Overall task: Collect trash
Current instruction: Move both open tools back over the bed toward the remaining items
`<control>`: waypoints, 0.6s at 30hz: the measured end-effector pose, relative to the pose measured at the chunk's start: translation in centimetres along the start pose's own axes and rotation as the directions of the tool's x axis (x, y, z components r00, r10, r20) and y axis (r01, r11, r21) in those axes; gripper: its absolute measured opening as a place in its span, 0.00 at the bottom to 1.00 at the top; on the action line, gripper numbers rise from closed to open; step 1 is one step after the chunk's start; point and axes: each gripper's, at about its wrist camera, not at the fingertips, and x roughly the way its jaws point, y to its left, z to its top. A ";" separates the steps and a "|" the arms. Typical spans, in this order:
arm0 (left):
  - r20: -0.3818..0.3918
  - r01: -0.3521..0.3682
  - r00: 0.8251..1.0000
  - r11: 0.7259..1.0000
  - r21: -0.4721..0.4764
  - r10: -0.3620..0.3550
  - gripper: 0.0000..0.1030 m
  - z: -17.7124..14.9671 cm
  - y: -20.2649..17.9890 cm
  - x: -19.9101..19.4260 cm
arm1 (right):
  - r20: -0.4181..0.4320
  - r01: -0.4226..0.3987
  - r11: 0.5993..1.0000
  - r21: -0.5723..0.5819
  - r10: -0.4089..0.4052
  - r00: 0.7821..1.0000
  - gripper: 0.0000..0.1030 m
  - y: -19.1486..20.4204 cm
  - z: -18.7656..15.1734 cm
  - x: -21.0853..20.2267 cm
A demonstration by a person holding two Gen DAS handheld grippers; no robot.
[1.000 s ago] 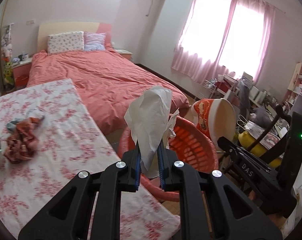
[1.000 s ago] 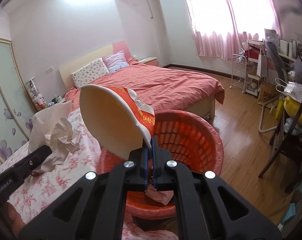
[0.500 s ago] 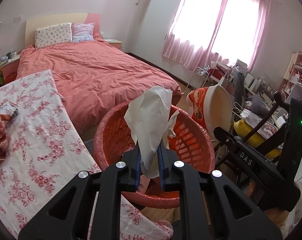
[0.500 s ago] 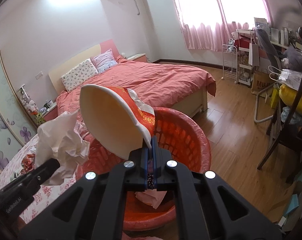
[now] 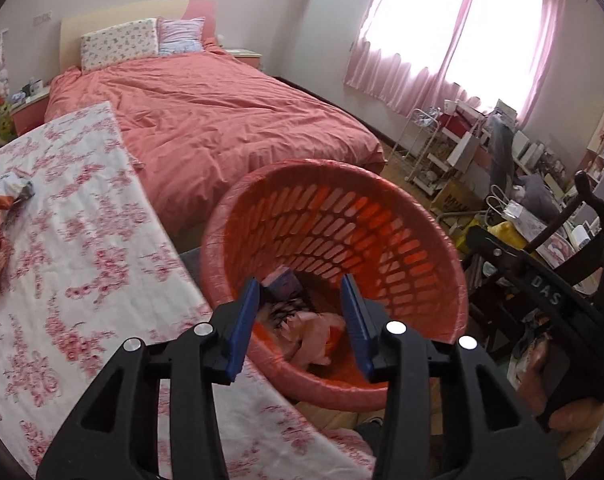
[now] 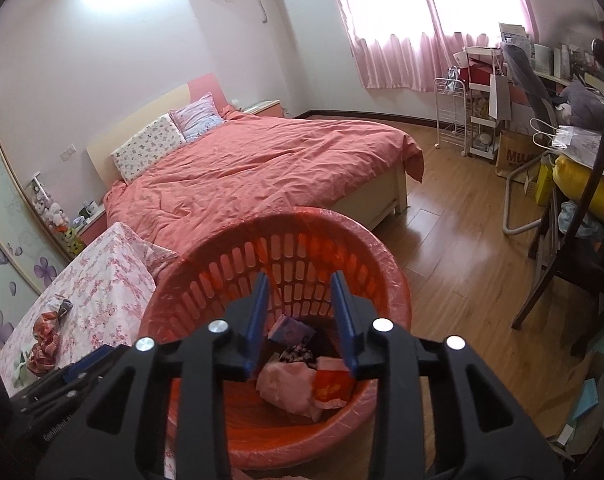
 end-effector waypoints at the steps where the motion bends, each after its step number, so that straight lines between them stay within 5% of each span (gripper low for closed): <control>1: 0.003 -0.008 1.000 1.000 -0.003 0.008 0.45 -0.1 0.3 -0.3 | 0.000 0.003 1.000 -0.003 -0.003 1.000 0.36 0.0 0.0 -0.1; 18: 0.069 -0.202 0.976 0.978 -0.046 0.205 0.51 -1.9 7.0 -6.0 | -0.019 -0.055 0.987 -0.149 0.052 0.998 0.37 6.0 -1.6 -1.6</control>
